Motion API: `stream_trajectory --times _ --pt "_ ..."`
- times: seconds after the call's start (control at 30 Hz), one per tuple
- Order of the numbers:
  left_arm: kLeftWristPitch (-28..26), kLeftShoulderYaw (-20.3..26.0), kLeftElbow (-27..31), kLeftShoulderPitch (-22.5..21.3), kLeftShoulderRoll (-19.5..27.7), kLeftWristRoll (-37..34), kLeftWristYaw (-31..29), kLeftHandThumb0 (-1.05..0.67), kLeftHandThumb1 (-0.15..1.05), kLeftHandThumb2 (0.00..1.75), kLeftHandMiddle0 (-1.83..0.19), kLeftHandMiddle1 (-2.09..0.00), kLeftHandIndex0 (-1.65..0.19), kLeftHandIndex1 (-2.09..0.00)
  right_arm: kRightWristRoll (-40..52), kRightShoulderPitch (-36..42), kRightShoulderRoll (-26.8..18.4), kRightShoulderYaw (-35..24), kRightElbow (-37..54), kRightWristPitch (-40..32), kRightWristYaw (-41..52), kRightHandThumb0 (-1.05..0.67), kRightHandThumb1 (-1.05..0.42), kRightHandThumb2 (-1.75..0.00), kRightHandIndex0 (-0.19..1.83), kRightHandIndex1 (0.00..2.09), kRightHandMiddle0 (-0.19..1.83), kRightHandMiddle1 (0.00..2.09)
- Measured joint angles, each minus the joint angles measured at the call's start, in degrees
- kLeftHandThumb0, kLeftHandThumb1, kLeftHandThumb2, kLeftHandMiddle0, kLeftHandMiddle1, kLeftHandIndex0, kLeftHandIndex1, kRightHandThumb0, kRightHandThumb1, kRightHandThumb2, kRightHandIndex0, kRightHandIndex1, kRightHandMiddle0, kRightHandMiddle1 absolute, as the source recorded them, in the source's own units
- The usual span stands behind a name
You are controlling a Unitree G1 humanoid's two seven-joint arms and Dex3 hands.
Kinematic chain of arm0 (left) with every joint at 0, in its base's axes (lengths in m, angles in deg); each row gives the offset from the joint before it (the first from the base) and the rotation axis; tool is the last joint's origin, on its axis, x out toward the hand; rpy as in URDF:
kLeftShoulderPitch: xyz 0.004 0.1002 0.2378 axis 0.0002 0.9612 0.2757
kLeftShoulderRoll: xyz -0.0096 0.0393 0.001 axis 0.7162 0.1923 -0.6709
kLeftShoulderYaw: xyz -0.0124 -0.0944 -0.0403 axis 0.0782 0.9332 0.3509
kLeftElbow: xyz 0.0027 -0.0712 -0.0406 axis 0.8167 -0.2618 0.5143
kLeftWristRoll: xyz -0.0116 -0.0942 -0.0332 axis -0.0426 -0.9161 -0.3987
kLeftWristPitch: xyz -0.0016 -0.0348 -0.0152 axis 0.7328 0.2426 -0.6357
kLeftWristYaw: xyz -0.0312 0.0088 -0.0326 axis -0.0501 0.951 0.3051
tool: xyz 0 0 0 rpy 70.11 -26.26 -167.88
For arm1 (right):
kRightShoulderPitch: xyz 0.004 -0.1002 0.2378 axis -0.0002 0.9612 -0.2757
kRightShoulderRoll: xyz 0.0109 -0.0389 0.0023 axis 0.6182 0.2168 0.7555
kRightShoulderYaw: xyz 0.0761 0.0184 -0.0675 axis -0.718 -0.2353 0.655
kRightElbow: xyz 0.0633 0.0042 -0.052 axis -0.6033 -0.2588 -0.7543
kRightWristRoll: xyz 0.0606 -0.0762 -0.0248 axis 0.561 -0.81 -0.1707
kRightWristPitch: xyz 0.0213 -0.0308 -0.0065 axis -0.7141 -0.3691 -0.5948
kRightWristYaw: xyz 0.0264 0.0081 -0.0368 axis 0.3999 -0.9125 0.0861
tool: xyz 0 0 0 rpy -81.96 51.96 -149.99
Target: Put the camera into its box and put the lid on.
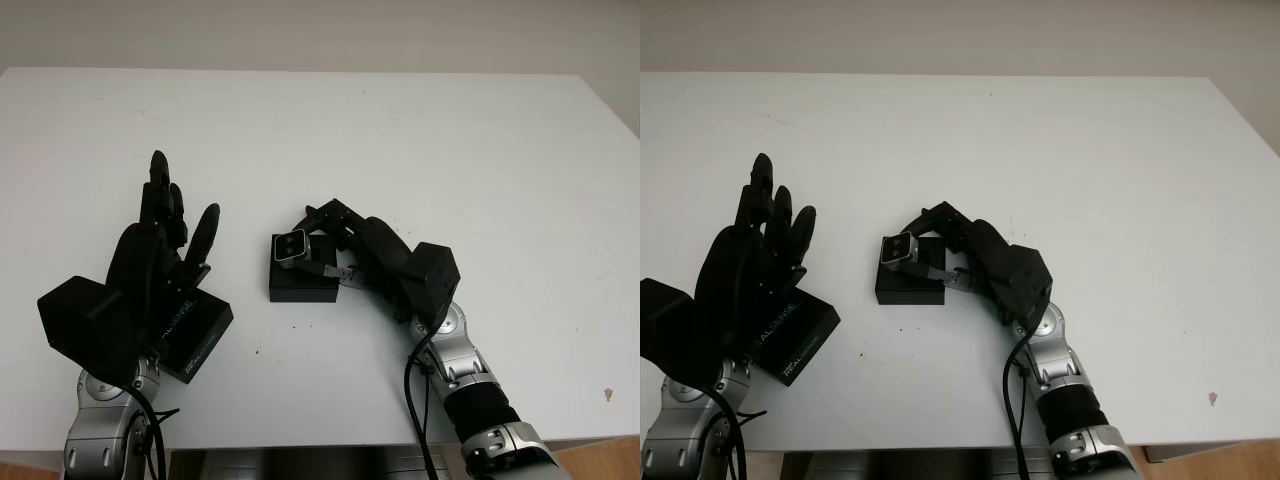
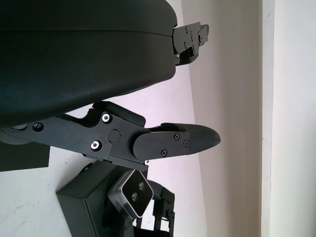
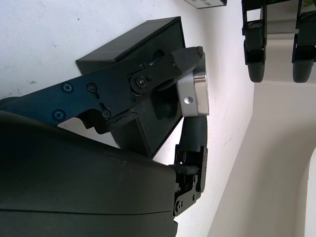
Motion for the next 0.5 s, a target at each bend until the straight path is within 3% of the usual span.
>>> stream_trajectory --times 0.5 --pt "0.0 0.0 0.1 0.0 0.0 0.0 -0.2 -0.53 1.05 0.44 0.19 0.00 0.19 0.00 -0.1 0.7 -0.8 0.3 1.6 -0.9 0.4 -0.45 -1.05 -0.06 0.20 0.05 0.31 1.64"
